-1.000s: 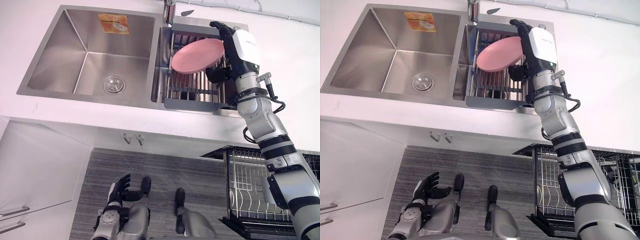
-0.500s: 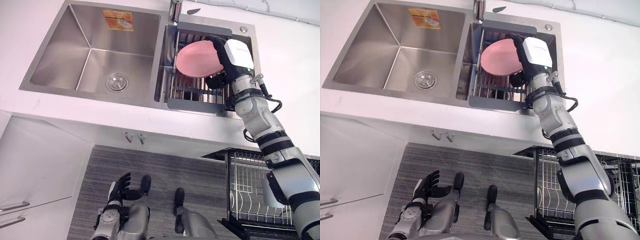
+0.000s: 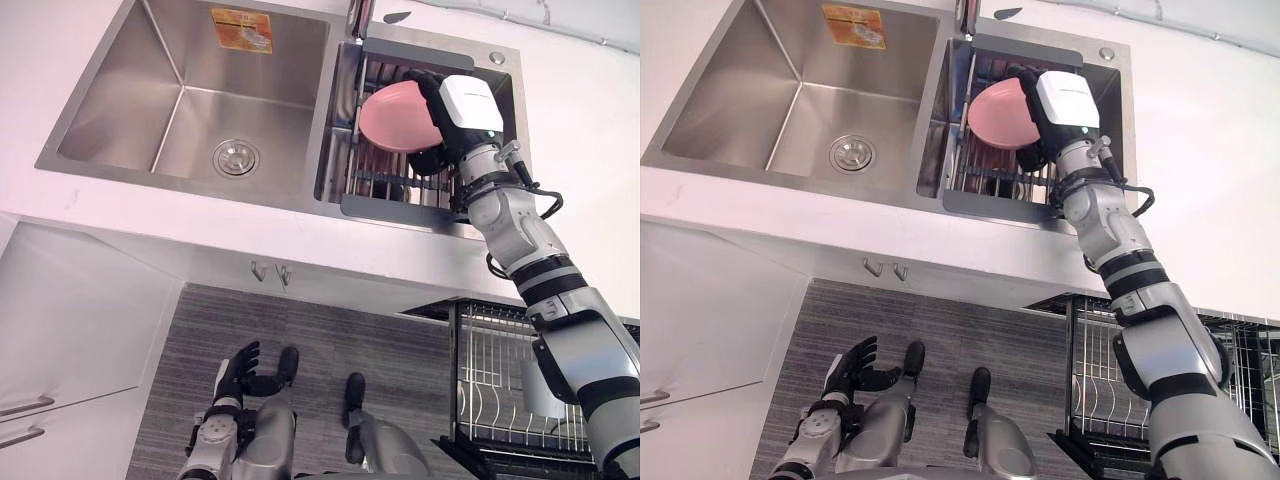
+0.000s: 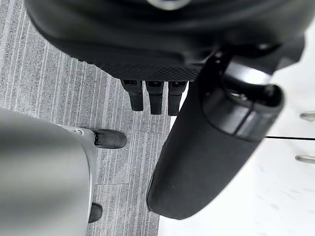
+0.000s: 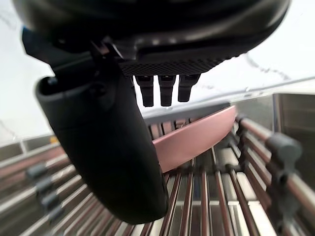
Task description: Walk over to the sink, pick up the cup, carry it to the dishwasher, place the cup inside the dishwasher, then close the dishwasher door
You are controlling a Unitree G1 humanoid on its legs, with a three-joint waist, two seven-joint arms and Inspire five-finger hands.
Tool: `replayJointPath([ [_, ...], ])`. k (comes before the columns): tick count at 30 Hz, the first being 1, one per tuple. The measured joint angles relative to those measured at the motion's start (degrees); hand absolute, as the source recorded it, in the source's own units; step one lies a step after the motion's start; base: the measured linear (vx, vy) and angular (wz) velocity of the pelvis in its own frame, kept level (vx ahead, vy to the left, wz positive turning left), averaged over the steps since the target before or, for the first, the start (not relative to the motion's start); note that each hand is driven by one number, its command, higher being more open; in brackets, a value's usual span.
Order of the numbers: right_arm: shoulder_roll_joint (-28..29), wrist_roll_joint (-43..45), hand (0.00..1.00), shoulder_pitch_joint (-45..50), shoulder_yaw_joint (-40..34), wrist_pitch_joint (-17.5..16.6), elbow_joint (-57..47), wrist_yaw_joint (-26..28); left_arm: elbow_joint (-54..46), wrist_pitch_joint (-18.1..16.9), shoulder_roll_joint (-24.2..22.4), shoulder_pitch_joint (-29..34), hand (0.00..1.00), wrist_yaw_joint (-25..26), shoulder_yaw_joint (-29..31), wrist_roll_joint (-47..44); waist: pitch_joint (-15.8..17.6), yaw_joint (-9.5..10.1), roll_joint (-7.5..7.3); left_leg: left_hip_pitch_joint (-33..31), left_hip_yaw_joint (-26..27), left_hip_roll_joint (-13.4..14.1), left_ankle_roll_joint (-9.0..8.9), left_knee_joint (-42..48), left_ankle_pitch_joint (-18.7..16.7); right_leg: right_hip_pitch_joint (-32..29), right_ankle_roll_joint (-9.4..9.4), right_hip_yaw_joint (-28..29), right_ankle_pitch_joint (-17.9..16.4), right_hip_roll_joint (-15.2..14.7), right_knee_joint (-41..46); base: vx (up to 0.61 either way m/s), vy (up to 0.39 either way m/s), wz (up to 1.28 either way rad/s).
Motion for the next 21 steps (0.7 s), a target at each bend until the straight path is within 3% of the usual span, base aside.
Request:
replayJointPath([
  [10,0.0,-1.6,0.90,0.1,0.9,0.0,2.1,0.9,0.1,0.0,0.0,-0.1,0.90,0.0,-0.2,0.0,0.1,-0.01,-0.15,0.2,-0.1,0.0,0.02,-0.1,0.0,-0.5,-0.15,-0.1,-0.8,-0.1,1.5,0.00,0.000,0.00],
  [11,0.0,-1.8,0.30,0.1,0.9,0.0,2.1,0.9,0.1,0.0,0.1,-0.2,0.90,0.0,-0.4,0.0,0.1,0.00,-0.22,0.3,-0.1,0.0,0.02,-0.1,0.0,-0.5,-0.18,-0.1,-0.9,-0.1,1.8,0.00,0.000,0.00],
  [18,0.0,-2.8,0.30,0.4,0.8,0.4,2.1,0.9,0.1,0.0,0.7,-0.5,0.90,0.0,-0.9,0.0,0.5,-0.02,-0.98,0.3,-0.3,-0.1,0.02,-0.1,0.0,-0.5,-0.14,-0.4,-1.2,-0.2,1.9,0.00,-0.002,0.00],
  [21,0.0,-3.8,0.30,0.4,0.5,-0.3,1.6,-1.5,0.1,0.0,0.7,-0.6,0.90,0.1,-0.9,0.0,0.5,-0.05,-0.99,0.3,-0.4,-0.2,0.02,-0.1,0.0,-0.5,-0.04,-0.4,-1.3,-0.3,2.1,0.00,0.000,0.00],
])
